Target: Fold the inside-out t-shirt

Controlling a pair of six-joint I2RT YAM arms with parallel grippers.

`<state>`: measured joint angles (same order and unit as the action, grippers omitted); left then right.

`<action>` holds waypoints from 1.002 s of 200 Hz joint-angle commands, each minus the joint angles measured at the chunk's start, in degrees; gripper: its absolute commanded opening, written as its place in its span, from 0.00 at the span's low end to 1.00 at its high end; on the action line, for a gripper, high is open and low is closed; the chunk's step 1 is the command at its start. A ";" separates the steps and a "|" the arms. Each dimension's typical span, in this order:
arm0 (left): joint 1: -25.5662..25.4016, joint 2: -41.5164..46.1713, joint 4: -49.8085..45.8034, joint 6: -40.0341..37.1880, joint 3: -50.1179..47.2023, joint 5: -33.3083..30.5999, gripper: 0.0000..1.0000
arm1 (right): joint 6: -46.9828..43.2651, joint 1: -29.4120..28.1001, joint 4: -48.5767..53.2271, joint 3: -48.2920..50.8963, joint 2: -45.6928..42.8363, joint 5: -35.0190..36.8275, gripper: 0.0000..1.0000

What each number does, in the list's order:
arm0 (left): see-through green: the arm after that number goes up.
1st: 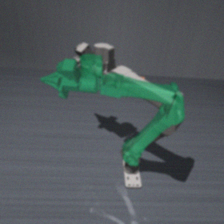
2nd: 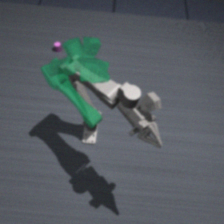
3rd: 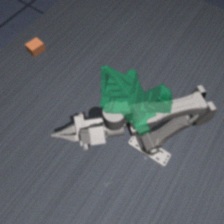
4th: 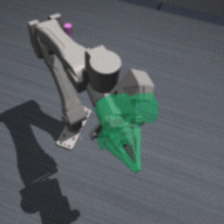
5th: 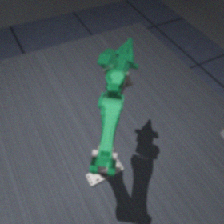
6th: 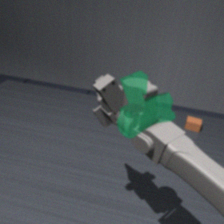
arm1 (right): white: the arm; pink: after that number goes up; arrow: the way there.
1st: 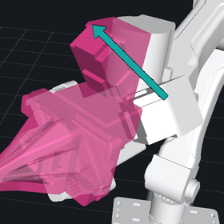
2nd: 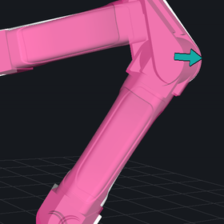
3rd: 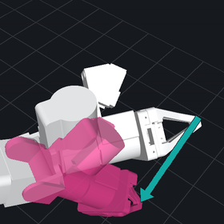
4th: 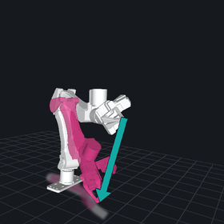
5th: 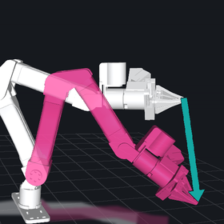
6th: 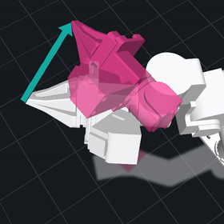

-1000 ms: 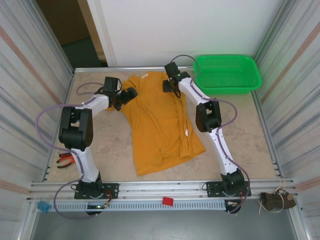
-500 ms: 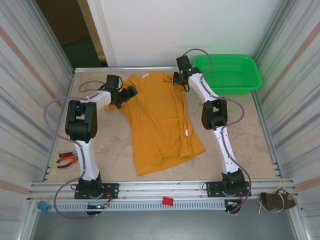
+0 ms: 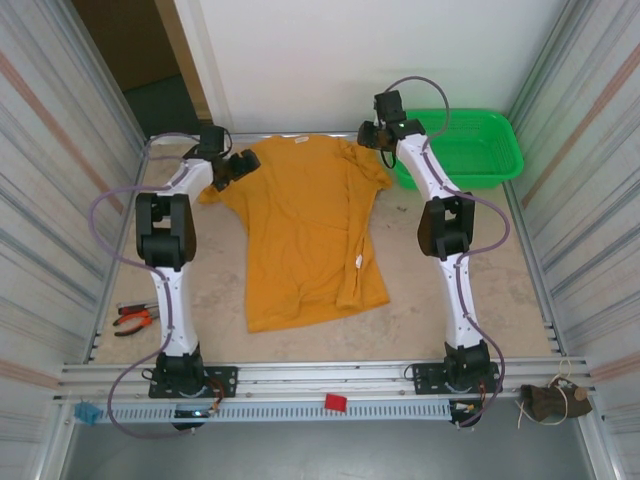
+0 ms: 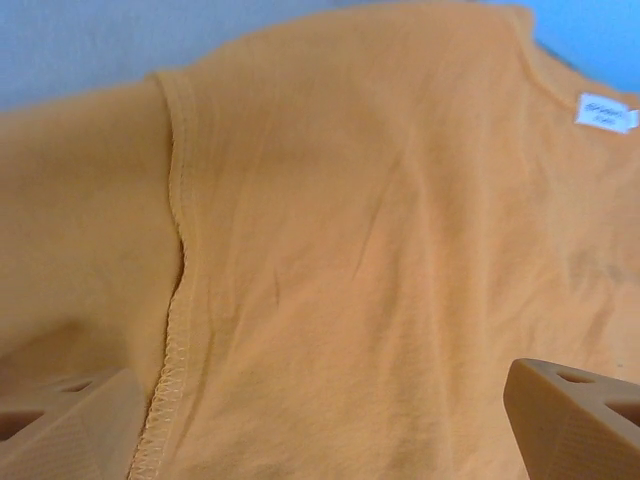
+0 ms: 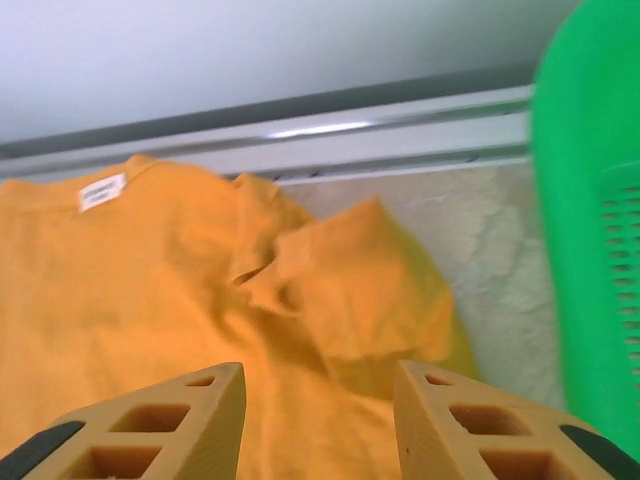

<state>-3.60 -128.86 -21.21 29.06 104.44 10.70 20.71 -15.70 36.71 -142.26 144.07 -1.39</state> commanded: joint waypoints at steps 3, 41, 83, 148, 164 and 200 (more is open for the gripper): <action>-0.51 7.08 -2.82 -4.22 0.35 1.59 0.94 | -0.80 -1.78 1.15 0.22 -7.16 -7.76 0.44; -5.60 23.57 -4.75 -7.22 -12.80 3.33 0.95 | 0.66 -4.99 4.62 8.47 -19.47 -9.54 0.46; -21.72 45.80 -7.16 -10.29 -39.67 -5.72 0.93 | 10.16 -7.58 -9.52 49.47 -46.25 -8.92 0.62; -51.43 57.63 -6.49 -5.75 -61.11 -32.04 0.81 | 23.41 -10.45 -14.03 90.94 -77.93 -3.94 0.69; -53.02 55.05 -4.17 -5.93 -61.16 -31.08 0.77 | 25.08 -10.66 -12.20 95.03 -83.30 -2.12 0.73; -55.75 48.99 -2.97 -5.75 -59.53 -30.62 0.68 | 26.55 -10.32 -8.10 99.38 -91.31 1.27 0.83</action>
<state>-57.87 -77.03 -25.91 22.57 43.38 -16.86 44.29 -26.28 26.63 -44.45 56.97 -4.03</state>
